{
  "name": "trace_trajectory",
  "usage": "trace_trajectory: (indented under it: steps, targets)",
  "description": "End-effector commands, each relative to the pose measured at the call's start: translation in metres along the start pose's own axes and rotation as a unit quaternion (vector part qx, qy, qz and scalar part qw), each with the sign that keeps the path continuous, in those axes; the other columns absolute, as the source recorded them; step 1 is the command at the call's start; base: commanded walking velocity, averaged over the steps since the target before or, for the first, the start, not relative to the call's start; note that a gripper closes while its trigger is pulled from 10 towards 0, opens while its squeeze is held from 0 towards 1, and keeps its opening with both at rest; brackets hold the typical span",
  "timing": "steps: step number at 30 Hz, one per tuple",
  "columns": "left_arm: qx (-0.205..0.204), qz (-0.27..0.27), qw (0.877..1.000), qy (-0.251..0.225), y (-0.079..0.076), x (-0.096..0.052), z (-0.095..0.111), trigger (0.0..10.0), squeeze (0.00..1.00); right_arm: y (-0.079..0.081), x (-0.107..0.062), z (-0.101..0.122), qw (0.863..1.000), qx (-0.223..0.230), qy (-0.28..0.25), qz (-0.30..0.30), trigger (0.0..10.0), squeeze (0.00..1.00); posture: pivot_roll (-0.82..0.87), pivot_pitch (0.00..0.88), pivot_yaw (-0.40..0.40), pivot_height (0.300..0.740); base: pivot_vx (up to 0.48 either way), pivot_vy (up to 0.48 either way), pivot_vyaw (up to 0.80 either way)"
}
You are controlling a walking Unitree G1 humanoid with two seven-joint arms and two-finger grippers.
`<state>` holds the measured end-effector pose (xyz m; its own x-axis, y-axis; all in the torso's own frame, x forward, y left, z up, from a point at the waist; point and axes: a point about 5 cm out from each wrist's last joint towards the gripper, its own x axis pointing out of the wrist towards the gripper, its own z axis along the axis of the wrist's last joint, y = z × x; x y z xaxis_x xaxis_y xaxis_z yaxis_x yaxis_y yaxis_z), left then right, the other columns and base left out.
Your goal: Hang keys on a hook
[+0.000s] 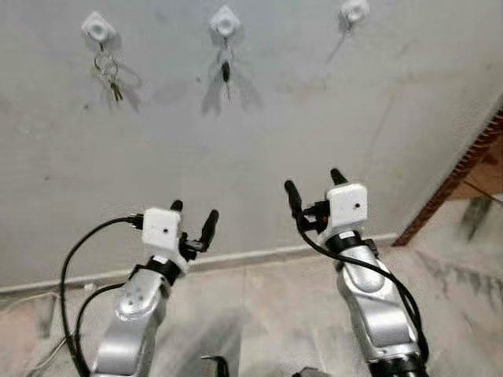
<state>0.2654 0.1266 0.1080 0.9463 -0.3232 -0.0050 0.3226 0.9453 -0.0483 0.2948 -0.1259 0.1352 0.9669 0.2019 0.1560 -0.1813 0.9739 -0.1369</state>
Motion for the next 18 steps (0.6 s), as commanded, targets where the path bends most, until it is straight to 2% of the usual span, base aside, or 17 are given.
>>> trace_trajectory:
  steps: [1,18]
  targets:
    - [0.007,0.016,1.0,0.007,0.0091,-0.0025,-0.0009,10.0,0.0,0.0072,0.0009,0.0036,1.0,0.006,-0.006,0.011,10.0,0.0,0.01,0.143,0.019,0.74,-0.375,0.0,0.0]
    - [0.008,0.012,1.0,0.011,0.0075,-0.0018,-0.0015,10.0,0.0,0.0043,-0.0012,0.0025,1.0,0.004,-0.001,0.004,10.0,0.0,0.0,0.152,0.024,0.74,-0.374,0.0,0.0]
